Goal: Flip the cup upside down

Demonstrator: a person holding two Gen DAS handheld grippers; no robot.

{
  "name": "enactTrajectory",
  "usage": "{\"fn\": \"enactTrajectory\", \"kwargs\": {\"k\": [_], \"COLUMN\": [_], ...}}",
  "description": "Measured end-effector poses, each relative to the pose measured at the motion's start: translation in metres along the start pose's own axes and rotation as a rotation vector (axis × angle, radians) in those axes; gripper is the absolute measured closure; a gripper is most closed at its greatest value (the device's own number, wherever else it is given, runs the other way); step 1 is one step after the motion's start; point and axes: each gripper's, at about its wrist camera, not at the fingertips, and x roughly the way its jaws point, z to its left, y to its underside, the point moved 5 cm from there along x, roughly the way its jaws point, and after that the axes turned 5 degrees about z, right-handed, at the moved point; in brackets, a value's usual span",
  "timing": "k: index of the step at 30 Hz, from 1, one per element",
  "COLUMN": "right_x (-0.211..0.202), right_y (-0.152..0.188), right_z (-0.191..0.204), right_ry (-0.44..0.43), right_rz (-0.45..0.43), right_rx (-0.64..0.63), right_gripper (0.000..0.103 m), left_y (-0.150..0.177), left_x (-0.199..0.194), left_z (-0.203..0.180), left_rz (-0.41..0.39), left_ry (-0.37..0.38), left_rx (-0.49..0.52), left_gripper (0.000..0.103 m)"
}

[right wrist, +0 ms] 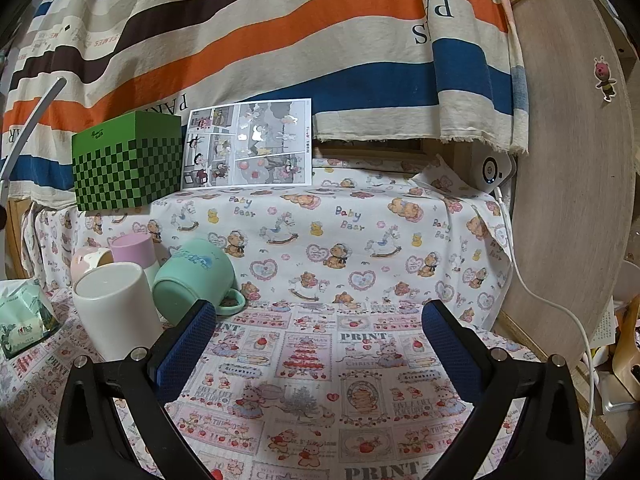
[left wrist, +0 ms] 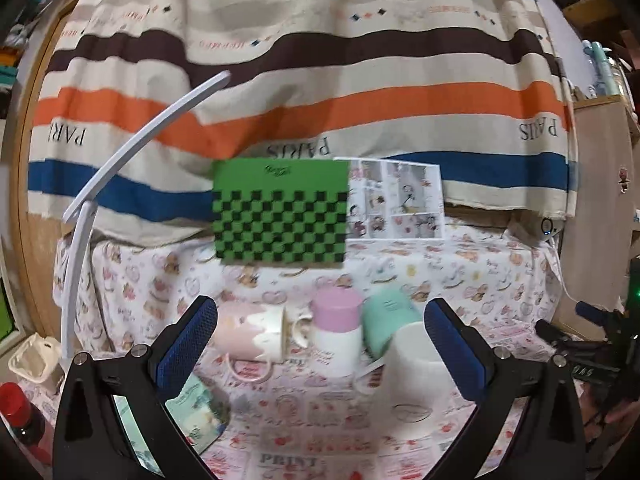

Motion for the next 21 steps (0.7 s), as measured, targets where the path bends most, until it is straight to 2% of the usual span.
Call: {"fn": "enactTrajectory", "kwargs": {"k": [8, 12, 18, 21], "right_x": [0.003, 0.002, 0.002, 0.001], "right_y": [0.0, 0.0, 0.0, -0.001], "right_z": [0.004, 0.005, 0.006, 0.006], "right_ry": [-0.026, -0.032, -0.032, -0.035], "right_rz": [0.017, 0.011, 0.012, 0.009], "right_rx": [-0.011, -0.02, -0.017, -0.018], "right_gripper": [0.0, 0.0, 0.0, 0.0], "left_y": [0.028, 0.038, 0.046, 0.048], "left_x": [0.023, 0.032, 0.035, 0.034], "left_z": [0.027, 0.035, 0.035, 0.035], "left_rz": [0.11, 0.169, 0.171, 0.154], "left_ry": [-0.021, -0.005, -0.047, -0.097], "left_rx": [-0.027, -0.094, -0.073, -0.063], "left_gripper": [0.0, 0.0, 0.0, 0.0]}}
